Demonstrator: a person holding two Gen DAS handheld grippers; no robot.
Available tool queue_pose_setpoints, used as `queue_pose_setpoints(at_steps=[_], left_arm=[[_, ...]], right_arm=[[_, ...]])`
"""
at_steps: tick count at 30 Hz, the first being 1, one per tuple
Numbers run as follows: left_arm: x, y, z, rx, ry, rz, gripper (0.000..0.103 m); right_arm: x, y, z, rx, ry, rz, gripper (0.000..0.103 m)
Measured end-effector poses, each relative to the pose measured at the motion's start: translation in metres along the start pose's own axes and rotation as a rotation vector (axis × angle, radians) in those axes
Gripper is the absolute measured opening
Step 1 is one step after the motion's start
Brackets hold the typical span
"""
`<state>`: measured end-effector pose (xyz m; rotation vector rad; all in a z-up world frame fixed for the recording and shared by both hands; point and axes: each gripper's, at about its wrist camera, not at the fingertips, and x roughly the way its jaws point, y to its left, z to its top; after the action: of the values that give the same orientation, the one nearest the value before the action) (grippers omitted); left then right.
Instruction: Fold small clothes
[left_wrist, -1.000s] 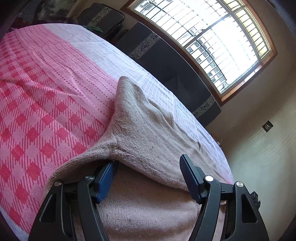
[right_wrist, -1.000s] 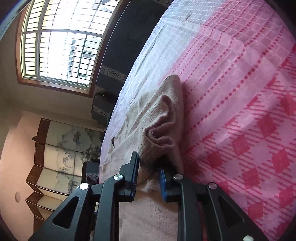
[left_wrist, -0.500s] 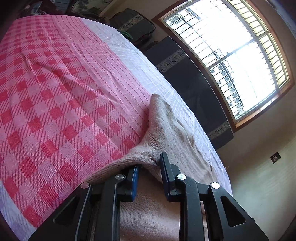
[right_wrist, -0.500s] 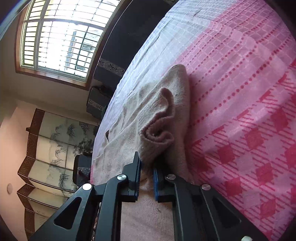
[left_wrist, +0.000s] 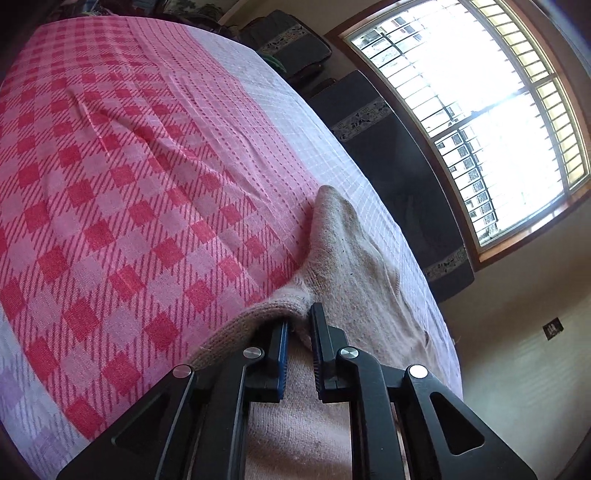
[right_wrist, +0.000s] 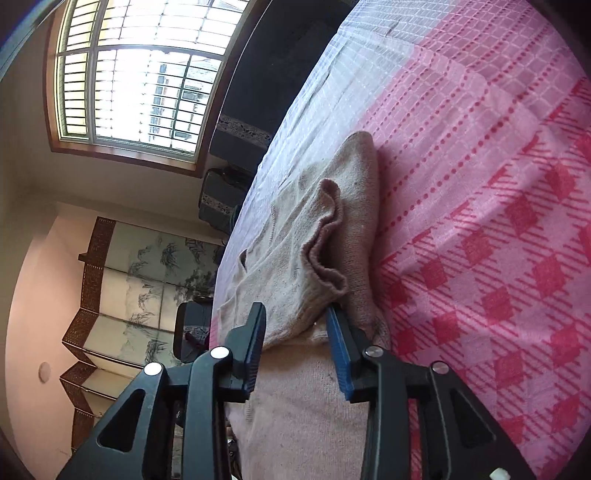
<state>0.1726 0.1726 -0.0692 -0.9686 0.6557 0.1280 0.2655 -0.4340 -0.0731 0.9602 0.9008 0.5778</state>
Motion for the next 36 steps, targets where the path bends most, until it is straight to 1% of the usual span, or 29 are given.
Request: queue_pose_setpoints(at_steps=[1,2,3,5,8,9,10,12,14,15,16,17,18,20,21,24,26,28,29,31,33,34,36], left_arm=[[-0.009,0.001,-0.001,0.011,-0.013,-0.007,0.013],[-0.016,-0.002,-0.002,0.033,-0.029,-0.017,0.014],[-0.019,-0.005,-0.003,0.059,-0.029,-0.030,0.014],[-0.015,-0.015,0.000,0.092,0.002,-0.057,0.014],[-0.004,-0.032,0.006,0.117,0.028,-0.087,0.014],[0.001,-0.040,0.009,0.142,0.031,-0.093,0.014],[0.009,-0.049,0.013,0.178,0.048,-0.091,0.014],[0.029,-0.064,0.016,0.246,0.111,-0.077,0.014],[0.048,-0.068,0.018,0.296,0.144,0.014,0.014],[0.055,-0.065,0.019,0.293,0.155,0.050,0.014],[0.057,-0.058,0.023,0.267,0.152,0.068,0.014],[0.056,-0.051,0.028,0.225,0.142,0.062,0.009],[0.054,-0.045,0.033,0.200,0.126,0.071,0.006],[0.049,-0.040,0.040,0.206,0.074,0.117,0.006],[0.047,-0.035,0.043,0.204,0.057,0.128,0.006],[0.048,-0.034,0.044,0.222,0.070,0.121,0.005],[0.043,-0.038,0.043,0.215,0.114,0.059,0.006],[0.024,-0.041,0.040,0.215,0.103,-0.007,0.006],[0.010,-0.043,0.036,0.230,0.094,-0.041,0.008],[-0.019,-0.046,0.028,0.278,0.082,-0.066,0.019],[-0.049,-0.041,0.019,0.318,0.074,-0.067,0.051],[-0.065,-0.036,0.013,0.343,0.068,-0.061,0.055],[-0.095,-0.026,0.000,0.410,0.075,-0.040,0.055]], right_arm=[[-0.005,0.004,-0.003,-0.018,-0.001,-0.004,0.051],[-0.010,0.006,-0.006,-0.041,-0.002,-0.013,0.053],[-0.013,0.009,-0.009,-0.060,-0.001,-0.017,0.055],[-0.017,0.012,-0.015,-0.076,-0.001,-0.005,0.056],[-0.015,0.016,-0.021,-0.074,0.009,0.026,0.057],[-0.014,0.019,-0.023,-0.083,0.012,0.030,0.058],[-0.013,0.023,-0.025,-0.096,0.015,0.029,0.058],[-0.009,0.029,-0.029,-0.115,0.028,0.027,0.059],[-0.003,0.035,-0.033,-0.130,0.045,0.029,0.059],[-0.001,0.037,-0.034,-0.139,0.052,0.024,0.060],[0.001,0.040,-0.035,-0.147,0.056,0.017,0.060],[0.000,0.041,-0.036,-0.157,0.059,0.012,0.060],[0.000,0.043,-0.038,-0.169,0.061,0.009,0.060],[-0.003,0.046,-0.044,-0.192,0.066,-0.001,0.061],[-0.004,0.046,-0.048,-0.200,0.070,-0.006,0.061],[-0.013,0.044,-0.060,-0.221,0.079,-0.028,0.062],[-0.022,0.043,-0.067,-0.244,0.080,-0.054,0.062],[-0.038,0.039,-0.073,-0.267,0.074,-0.071,0.062],[-0.046,0.037,-0.076,-0.275,0.070,-0.084,0.062],[-0.063,0.033,-0.083,-0.301,0.058,-0.133,0.063],[-0.079,0.029,-0.093,-0.329,0.065,-0.171,0.063],[-0.084,0.027,-0.098,-0.338,0.073,-0.195,0.063],[-0.096,0.023,-0.111,-0.356,0.092,-0.223,0.063]])
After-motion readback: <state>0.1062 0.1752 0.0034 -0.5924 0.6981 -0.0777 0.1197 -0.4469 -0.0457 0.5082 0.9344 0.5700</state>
